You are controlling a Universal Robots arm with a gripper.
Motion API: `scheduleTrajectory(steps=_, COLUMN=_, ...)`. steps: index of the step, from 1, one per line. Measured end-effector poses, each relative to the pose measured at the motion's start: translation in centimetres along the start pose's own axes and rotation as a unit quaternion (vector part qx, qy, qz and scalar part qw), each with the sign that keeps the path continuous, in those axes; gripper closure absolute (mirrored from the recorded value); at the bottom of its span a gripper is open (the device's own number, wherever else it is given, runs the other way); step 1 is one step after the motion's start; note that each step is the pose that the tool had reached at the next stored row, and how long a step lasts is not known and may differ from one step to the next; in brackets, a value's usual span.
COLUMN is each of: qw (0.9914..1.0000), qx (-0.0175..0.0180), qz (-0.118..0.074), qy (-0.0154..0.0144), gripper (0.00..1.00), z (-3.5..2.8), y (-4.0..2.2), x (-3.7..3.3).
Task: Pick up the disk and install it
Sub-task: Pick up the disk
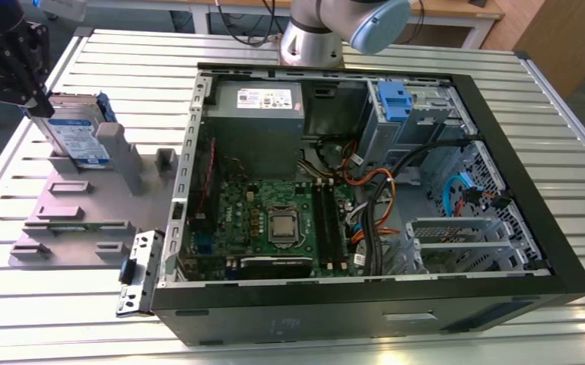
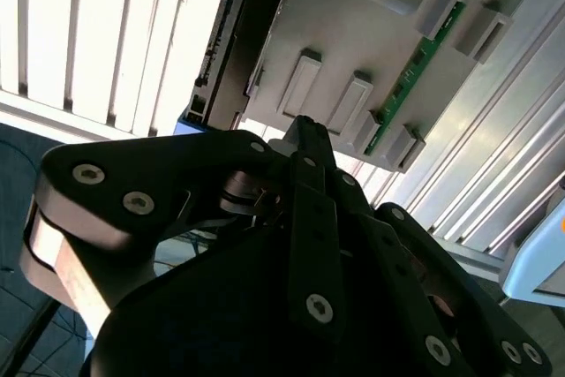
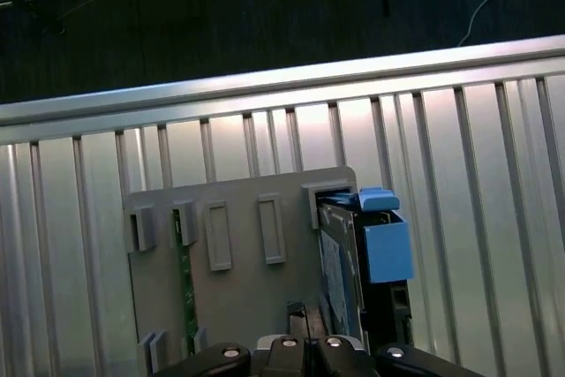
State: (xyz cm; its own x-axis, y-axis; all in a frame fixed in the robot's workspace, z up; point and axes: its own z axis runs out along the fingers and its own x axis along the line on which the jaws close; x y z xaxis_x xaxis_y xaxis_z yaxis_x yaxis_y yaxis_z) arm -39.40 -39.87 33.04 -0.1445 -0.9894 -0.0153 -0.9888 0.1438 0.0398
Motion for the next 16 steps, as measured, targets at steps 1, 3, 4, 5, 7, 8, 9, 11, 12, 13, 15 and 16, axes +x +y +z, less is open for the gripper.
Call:
scheduleTrajectory(steps=1, qw=1.0, qx=0.0, qz=0.0, qy=0.0, gripper=0.89, z=0.0, y=0.0, x=0.0)
scheduleTrajectory(steps=3, qw=0.99998, qx=-0.0001, qz=-0.007, qy=0.0002, gripper=0.89, z=0.0, y=0.0, x=0.0)
scheduleTrajectory(steps=4, qw=0.99989, qx=-0.0002, qz=-0.015, qy=0.0005, gripper=0.89, z=0.0, y=0.0, x=0.01)
scheduleTrajectory(steps=5, qw=0.99972, qx=-0.0004, qz=-0.024, qy=0.0009, gripper=0.89, z=0.01, y=0.0, x=0.01)
scheduleTrajectory(steps=7, qw=0.99916, qx=-0.0006, qz=-0.041, qy=0.0016, gripper=0.89, z=0.01, y=0.0, x=0.01)
scheduleTrajectory(steps=8, qw=0.99898, qx=-0.0007, qz=-0.045, qy=0.0018, gripper=0.89, z=0.01, y=0.0, x=0.0)
scheduleTrajectory(steps=9, qw=0.99897, qx=-0.0007, qz=-0.045, qy=0.0018, gripper=0.89, z=0.01, y=0.0, x=0.0)
scheduleTrajectory(steps=11, qw=0.99897, qx=-0.0007, qz=-0.045, qy=0.0018, gripper=0.89, z=0.02, y=0.0, x=0.0)
scheduleTrajectory(steps=12, qw=0.99897, qx=-0.0007, qz=-0.045, qy=0.0018, gripper=0.89, z=0.01, y=0.0, x=0.0)
scheduleTrajectory(steps=13, qw=0.99897, qx=-0.0007, qz=-0.045, qy=0.0018, gripper=0.89, z=0.02, y=0.0, x=0.0)
scheduleTrajectory(steps=15, qw=0.99897, qx=-0.0007, qz=-0.045, qy=0.0018, gripper=0.89, z=0.01, y=0.0, x=0.0)
scheduleTrajectory(steps=16, qw=0.99897, qx=-0.0007, qz=-0.045, qy=0.0018, gripper=0.89, z=0.02, y=0.0, x=0.0)
